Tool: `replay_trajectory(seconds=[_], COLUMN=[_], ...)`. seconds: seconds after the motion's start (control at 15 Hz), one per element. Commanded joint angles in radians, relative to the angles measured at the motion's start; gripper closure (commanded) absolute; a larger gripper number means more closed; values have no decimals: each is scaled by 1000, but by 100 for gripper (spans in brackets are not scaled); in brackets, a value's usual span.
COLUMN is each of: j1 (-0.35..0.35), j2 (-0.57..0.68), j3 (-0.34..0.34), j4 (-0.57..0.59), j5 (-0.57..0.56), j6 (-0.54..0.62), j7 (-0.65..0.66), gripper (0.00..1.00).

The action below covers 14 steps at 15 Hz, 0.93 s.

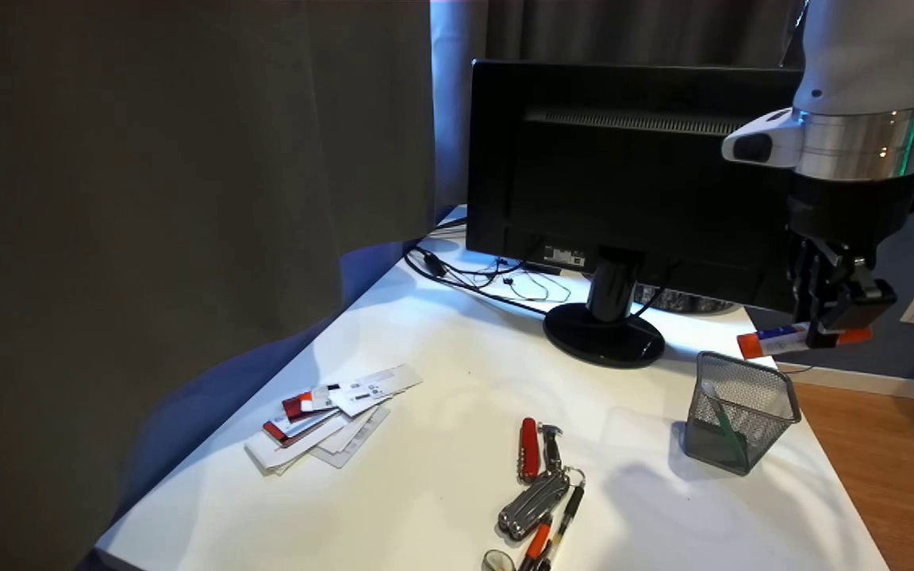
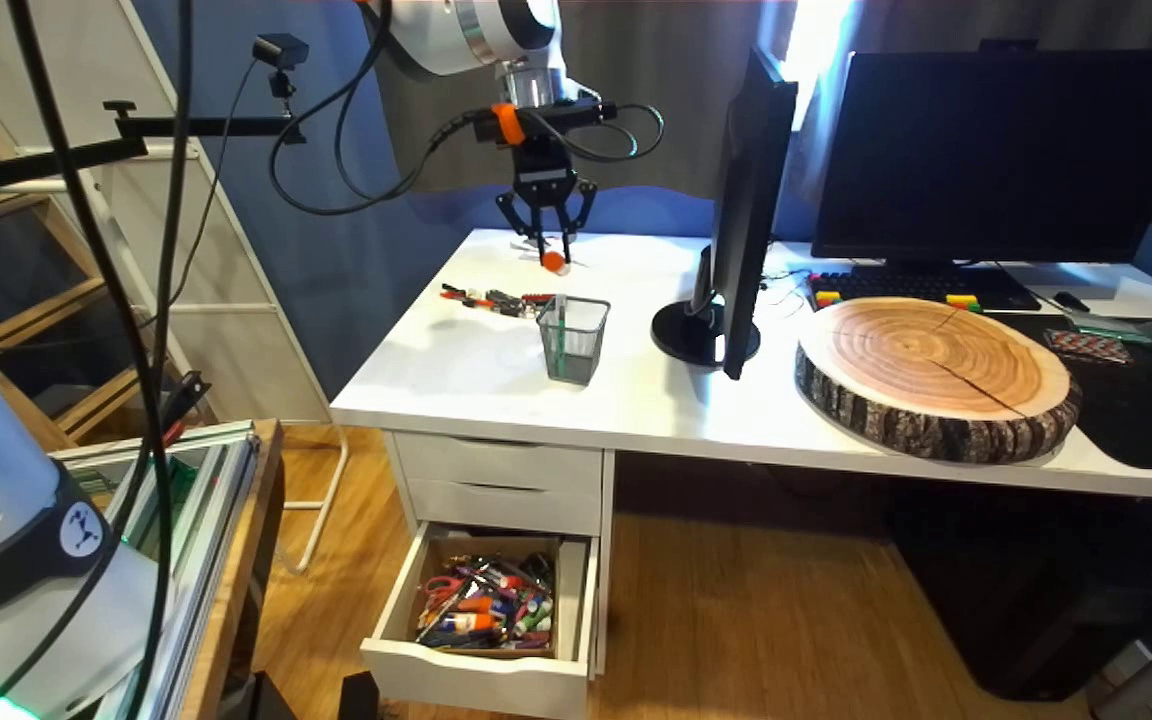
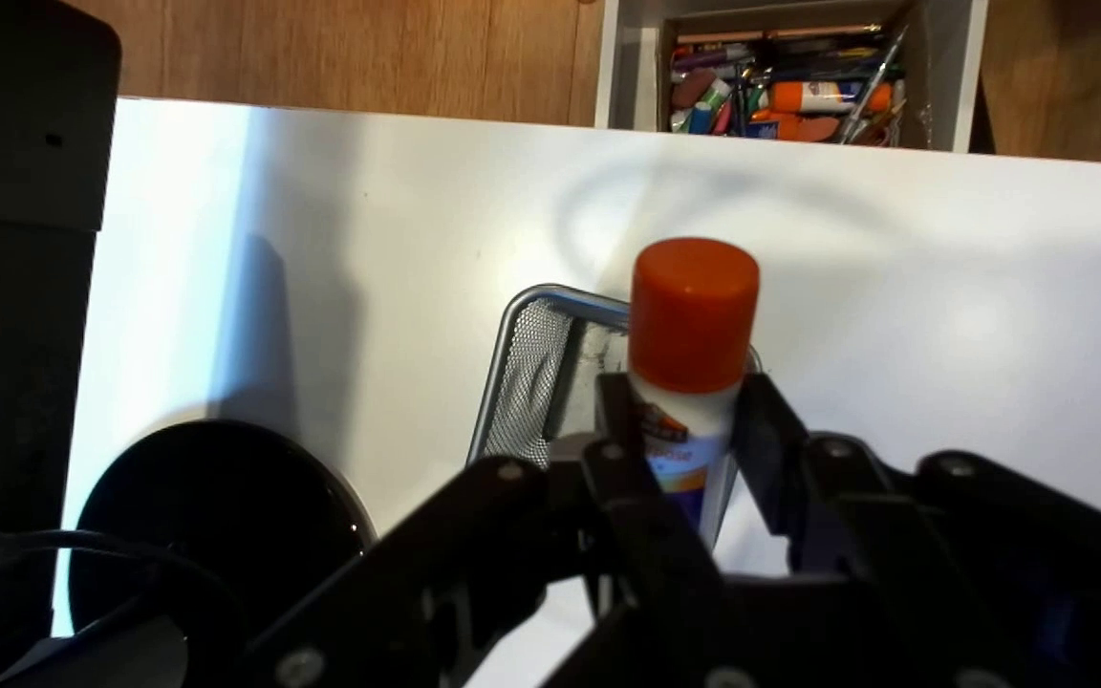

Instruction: Place the basket upright then pick up the green pen and glue stick from the counter and put them in the basket

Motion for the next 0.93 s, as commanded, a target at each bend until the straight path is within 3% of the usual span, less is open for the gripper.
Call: replay_trajectory(seconds=[0.0,0.53,0.6,0.73,0.87], j1=[11,11,12,13,14], j2=[-7,-8,-9,-9,-10], j3=[-13,-13,-14,-15,-15], j4=[-10,-11,-11,-11,-11], j5=[-15,-6,-8,-12,-12], j6=[14,16,15,13,12], j7=[33,68,74,81,86], gripper=[90,89,45,37,23])
